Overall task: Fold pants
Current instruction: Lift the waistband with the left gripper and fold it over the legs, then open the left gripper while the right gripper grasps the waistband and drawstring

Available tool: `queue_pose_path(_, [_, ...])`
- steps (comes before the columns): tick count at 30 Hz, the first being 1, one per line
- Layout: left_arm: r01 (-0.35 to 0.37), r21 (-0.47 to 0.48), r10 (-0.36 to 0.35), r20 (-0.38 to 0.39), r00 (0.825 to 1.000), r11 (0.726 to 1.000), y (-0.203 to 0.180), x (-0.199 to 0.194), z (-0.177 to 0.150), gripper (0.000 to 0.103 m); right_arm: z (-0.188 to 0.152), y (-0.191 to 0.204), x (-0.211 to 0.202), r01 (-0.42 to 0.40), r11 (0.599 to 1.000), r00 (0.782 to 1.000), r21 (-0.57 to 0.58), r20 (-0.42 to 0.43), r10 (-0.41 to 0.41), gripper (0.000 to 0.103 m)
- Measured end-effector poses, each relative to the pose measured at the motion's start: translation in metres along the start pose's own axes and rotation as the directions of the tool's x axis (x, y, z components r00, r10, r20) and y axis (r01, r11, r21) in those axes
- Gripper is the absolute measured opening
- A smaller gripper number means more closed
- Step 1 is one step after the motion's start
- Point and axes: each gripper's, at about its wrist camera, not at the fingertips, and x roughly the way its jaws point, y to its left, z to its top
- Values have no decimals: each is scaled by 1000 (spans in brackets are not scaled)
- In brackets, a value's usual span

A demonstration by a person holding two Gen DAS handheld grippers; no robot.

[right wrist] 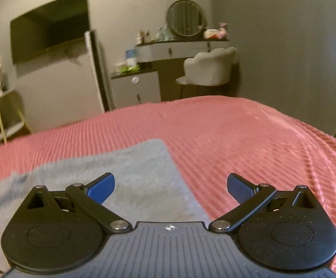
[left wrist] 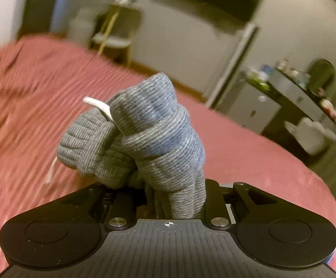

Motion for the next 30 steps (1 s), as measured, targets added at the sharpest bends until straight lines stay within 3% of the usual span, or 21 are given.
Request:
queue_pose_path(2, [46,90,-50,43,998,995,-46,-14,4,23,4,-13,-3,-5,998,1000,60,10,4,103])
queue_pose_path(5, [129,222,-148,70,986,967,-128,-28,-5,24,10,-33,-7,-15,988,1000,151,25,11,103])
queue_pose_path(8, [186,396,-222,48,974,899,-217,-22,-46,26,17,-55,-13,-29,970,998,241,56,16,103])
queue_pose_path(11, [242,510,-225,-95,970,826,-287,11,-111,34,19,-76,-15,-35,955,998,294,67,16,103])
queue_pose_path(13, [293,580,-179,-247,952,761,-319,43,-166,43,15,-90,-13,-24,954,998,298,56,8,103])
queue_pose_path(15, [304,663,-63,-362,930,684,-338,65,-214,43,11,-100,-7,-19,954,1000,300,23,13,103])
queue_pose_path(17, [229,792,-53,-242,969,566,-345,49,-240,50,7,-109,1,-36,947,999,318,-17,44,103])
queue_pose_path(18, [236,817,-82,-227,970,526,-344,40,-243,65,5,-114,4,-57,941,997,333,-38,73,103])
queue_pose_path(19, [280,800,-113,-261,959,530,-339,32,-237,77,3,-118,7,-81,933,993,350,-52,106,103])
queue_pose_path(21, [360,718,-160,-333,929,596,-323,21,-215,78,0,-119,17,-119,913,983,391,-84,164,103])
queue_pose_path(23, [420,631,-243,-351,904,653,-302,4,-192,88,-3,-115,28,-158,880,965,447,-117,233,103])
queue_pose_path(24, [425,603,-271,-333,903,675,-291,-2,-181,96,-4,-112,34,-183,859,951,478,-136,278,103])
queue_pose_path(27, [391,551,-292,-263,920,737,-253,-14,-157,96,-11,-103,48,-236,791,905,565,-170,391,103])
queue_pose_path(30, [331,475,-254,-221,942,815,-214,-13,-138,96,-18,-101,52,-280,701,862,656,-151,485,103])
